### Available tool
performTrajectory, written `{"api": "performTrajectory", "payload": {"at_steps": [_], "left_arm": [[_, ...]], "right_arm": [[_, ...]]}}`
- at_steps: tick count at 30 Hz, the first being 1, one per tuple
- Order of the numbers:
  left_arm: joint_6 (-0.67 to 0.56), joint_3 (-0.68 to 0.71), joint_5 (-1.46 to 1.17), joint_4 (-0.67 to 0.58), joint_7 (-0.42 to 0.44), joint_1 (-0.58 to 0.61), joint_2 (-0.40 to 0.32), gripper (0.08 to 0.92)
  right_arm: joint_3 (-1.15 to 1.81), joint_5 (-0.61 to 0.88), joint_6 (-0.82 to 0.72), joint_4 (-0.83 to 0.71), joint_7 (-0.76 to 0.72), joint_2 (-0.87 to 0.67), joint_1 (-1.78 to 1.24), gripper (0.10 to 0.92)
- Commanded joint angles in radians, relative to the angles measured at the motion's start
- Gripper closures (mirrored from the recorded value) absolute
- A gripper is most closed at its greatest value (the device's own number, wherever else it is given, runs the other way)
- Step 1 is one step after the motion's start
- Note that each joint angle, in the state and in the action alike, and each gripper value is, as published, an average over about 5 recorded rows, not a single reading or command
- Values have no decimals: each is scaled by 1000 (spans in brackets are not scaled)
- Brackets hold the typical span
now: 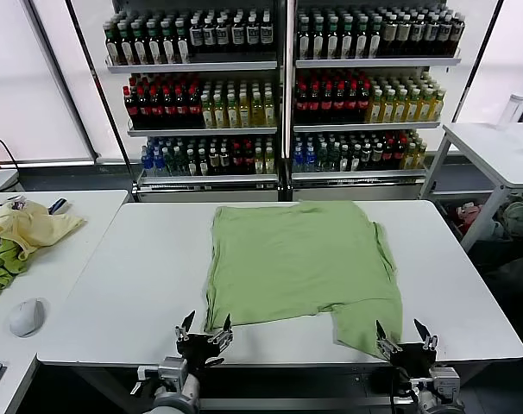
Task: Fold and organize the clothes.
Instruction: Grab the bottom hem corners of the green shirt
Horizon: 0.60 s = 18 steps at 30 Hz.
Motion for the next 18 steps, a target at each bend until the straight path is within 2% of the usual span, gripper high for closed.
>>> {"api": "performTrajectory", "payload": {"at_steps": [1,3,6,13,18], "left_arm": [[78,21,-18,96,-31,-91,-1,177],[78,23,-20,90,-33,-87,-3,180],[76,28,-27,76,-32,-73,-3,217],[73,29,-43,75,-27,-58,-6,372],[75,17,-60,66,-29,-50,1,483]], "right_arm": [[-15,8,-26,-31,4,4,4,210],[-16,22,-26,-33,8,1,3,229],[-17,47,-26,-33,12,-4,1,300],[-27,64,-27,-31,9,-4,-3,505],[-31,66,-26,-27,-3,-4,-1,616]]}}
